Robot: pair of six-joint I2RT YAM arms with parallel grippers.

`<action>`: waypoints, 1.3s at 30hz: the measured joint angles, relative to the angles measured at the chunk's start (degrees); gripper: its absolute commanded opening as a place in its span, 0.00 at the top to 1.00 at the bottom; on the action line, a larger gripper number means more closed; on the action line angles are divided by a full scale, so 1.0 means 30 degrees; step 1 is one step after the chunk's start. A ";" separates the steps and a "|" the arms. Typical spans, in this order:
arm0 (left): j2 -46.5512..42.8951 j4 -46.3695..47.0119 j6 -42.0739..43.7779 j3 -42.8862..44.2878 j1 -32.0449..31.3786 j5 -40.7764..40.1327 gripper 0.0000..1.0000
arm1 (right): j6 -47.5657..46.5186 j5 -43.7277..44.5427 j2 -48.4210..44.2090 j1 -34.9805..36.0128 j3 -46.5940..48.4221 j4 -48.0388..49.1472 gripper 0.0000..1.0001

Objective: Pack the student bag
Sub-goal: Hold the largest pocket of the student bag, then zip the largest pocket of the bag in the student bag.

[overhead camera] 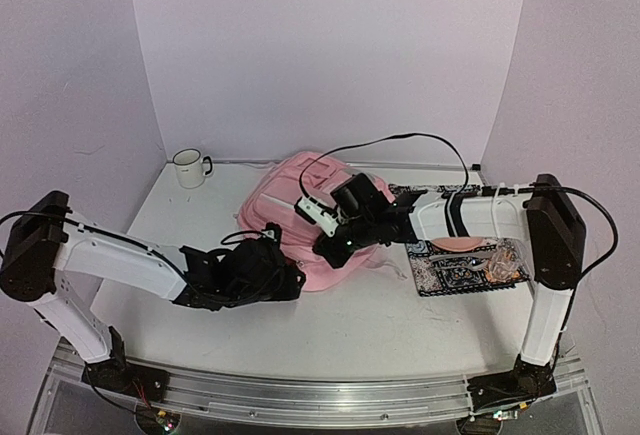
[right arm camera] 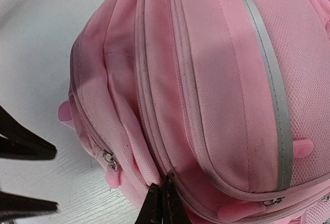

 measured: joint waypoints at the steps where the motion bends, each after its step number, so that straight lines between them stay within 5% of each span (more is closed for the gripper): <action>1: 0.0573 0.0012 0.0079 0.0431 -0.0157 -0.0299 0.51 | 0.0164 -0.0028 0.0000 -0.0006 0.0089 -0.0101 1.00; 9: 0.3906 -0.1167 0.0245 0.3546 -0.1220 -0.4182 0.43 | 0.2271 -0.0248 0.0055 -0.0006 0.1237 -0.1469 1.00; 17: 0.5575 -0.3976 -0.0579 0.5399 -0.1342 -0.7715 0.47 | 0.3173 -0.0434 0.0240 0.0195 0.1998 -0.2124 1.00; 30: 0.6014 -0.6457 -0.1602 0.5789 -0.1390 -0.9689 1.00 | 0.3581 -0.0457 0.0707 0.0457 0.2606 -0.2302 1.00; 39: 0.2692 -0.6678 -0.1532 0.4050 -0.0996 -0.7568 1.00 | 0.3385 -0.0374 0.0736 0.0511 0.2642 -0.1826 1.00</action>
